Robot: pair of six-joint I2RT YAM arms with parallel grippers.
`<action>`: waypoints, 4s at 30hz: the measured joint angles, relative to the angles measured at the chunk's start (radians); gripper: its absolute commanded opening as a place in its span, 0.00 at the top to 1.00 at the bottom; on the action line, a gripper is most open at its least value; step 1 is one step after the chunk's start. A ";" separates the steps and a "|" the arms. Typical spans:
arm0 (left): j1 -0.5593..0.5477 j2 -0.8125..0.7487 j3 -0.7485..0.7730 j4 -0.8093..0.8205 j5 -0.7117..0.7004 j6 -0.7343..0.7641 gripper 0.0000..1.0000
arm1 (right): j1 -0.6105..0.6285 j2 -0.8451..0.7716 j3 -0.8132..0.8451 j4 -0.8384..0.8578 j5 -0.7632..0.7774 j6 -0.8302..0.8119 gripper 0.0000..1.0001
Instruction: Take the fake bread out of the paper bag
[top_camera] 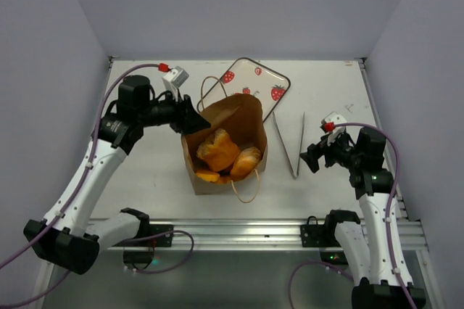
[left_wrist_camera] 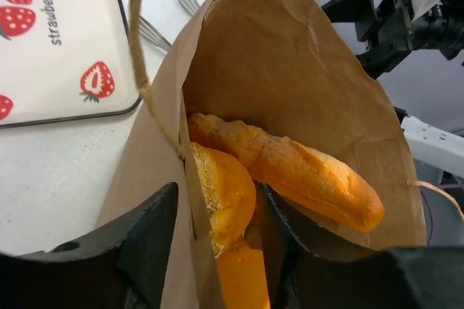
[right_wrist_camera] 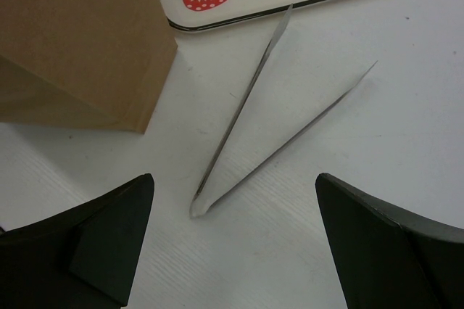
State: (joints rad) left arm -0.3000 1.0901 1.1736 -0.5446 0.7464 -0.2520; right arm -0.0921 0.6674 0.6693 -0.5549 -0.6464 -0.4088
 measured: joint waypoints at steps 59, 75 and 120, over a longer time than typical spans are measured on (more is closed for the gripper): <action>-0.051 -0.266 -0.360 0.246 -0.789 0.428 1.00 | 0.050 0.325 0.261 -0.150 0.057 -0.056 0.13; -0.038 -0.317 -0.437 0.307 -0.723 0.393 1.00 | 0.443 0.709 0.219 -0.071 0.659 0.241 0.01; -0.034 -0.407 -0.503 0.335 -0.682 0.367 1.00 | 0.312 0.977 0.297 0.053 0.612 0.349 0.90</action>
State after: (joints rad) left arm -0.3340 0.6830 0.6708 -0.2092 0.0643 0.1154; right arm 0.2199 1.6444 0.9661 -0.5022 -0.0345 -0.0597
